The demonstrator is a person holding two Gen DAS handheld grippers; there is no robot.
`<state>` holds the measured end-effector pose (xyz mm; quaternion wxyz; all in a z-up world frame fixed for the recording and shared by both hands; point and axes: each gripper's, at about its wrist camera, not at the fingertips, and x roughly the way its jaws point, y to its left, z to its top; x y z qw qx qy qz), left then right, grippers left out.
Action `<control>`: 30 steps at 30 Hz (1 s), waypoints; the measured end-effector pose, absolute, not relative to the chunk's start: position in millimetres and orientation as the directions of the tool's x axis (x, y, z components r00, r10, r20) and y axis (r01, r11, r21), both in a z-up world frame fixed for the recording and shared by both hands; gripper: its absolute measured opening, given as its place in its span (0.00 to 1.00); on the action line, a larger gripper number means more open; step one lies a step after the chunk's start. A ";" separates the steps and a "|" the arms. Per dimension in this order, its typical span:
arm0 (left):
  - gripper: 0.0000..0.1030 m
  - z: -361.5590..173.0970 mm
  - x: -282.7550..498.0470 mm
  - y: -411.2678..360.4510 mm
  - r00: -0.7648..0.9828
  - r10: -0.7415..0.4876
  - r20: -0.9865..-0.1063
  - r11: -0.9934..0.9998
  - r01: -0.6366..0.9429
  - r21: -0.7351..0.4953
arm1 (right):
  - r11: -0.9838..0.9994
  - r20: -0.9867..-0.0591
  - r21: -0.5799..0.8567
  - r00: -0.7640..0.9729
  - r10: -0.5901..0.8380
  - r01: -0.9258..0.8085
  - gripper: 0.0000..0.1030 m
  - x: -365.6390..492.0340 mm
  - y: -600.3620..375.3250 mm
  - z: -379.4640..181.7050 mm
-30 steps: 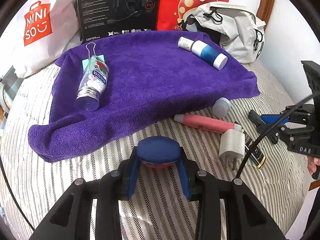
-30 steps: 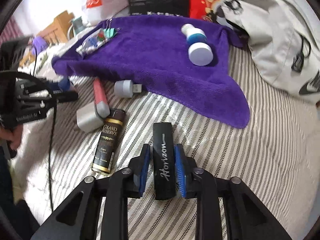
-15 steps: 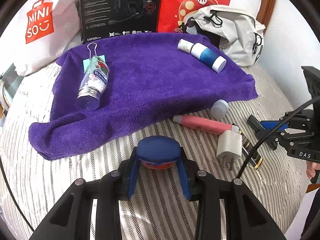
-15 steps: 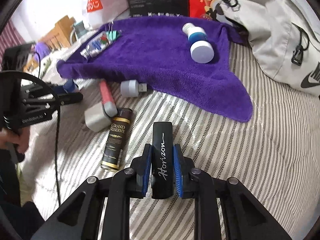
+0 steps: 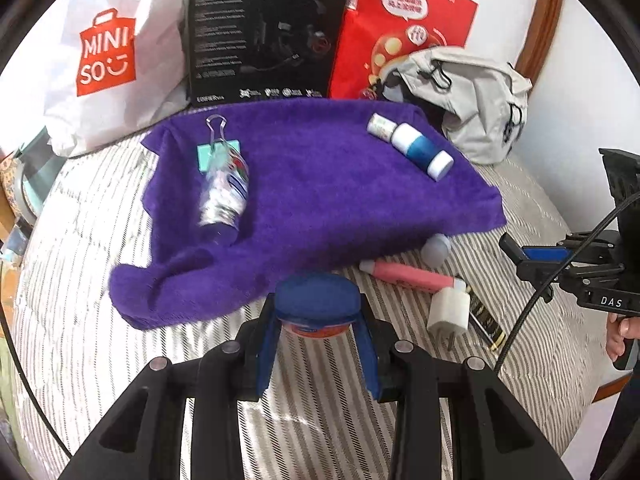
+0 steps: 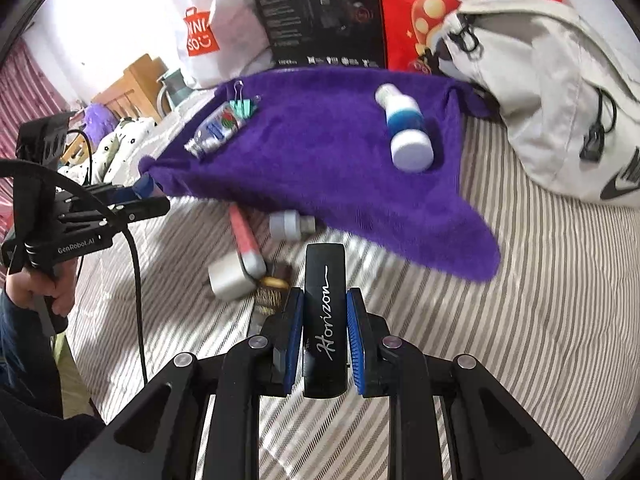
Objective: Organize rigid objects
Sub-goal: 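Move the left tool's jar over the towel while the right tool moves the Horizon tube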
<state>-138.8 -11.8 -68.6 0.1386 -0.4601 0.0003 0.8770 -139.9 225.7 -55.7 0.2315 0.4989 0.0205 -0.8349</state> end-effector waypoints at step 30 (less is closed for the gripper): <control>0.33 -63.8 -193.2 -31.2 -0.547 0.263 -0.795 -0.960 -0.228 -0.161 | -0.903 -0.891 0.132 -0.351 -0.289 0.409 0.21 -263.7 197.4 -85.9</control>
